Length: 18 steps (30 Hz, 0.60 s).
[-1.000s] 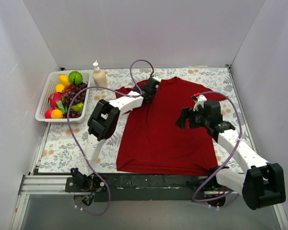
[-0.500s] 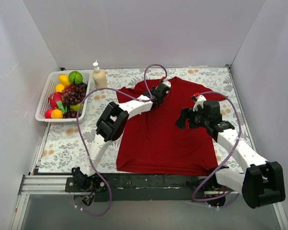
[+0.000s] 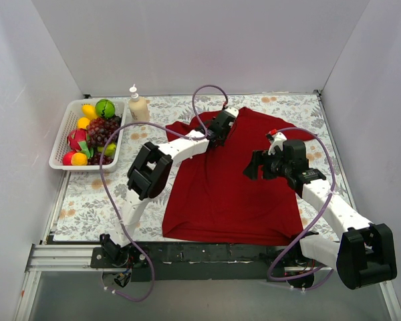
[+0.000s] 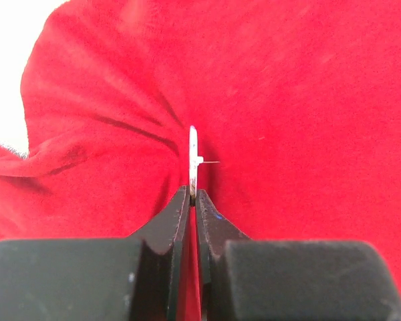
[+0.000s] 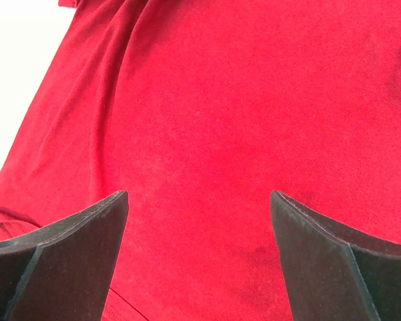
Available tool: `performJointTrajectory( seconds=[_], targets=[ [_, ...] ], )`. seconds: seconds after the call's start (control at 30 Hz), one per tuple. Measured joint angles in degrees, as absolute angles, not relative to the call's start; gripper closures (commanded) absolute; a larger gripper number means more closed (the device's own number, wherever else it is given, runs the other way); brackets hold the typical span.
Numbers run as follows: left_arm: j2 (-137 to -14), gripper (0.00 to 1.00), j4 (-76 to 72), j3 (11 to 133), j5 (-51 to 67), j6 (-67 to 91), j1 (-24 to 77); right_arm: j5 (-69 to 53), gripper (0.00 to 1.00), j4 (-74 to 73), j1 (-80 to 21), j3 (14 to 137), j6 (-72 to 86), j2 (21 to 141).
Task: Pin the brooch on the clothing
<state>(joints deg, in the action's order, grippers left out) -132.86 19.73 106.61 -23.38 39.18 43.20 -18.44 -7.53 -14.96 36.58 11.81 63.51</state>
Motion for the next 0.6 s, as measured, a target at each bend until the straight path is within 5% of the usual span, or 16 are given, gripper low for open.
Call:
performJointTrajectory(
  seconds=[0.6],
  targets=[
    [-122.41,1.0,11.88,96.36,-14.13,46.39,37.26,-19.07,0.08,-6.72,-14.96,36.58,11.86,64.86]
  ],
)
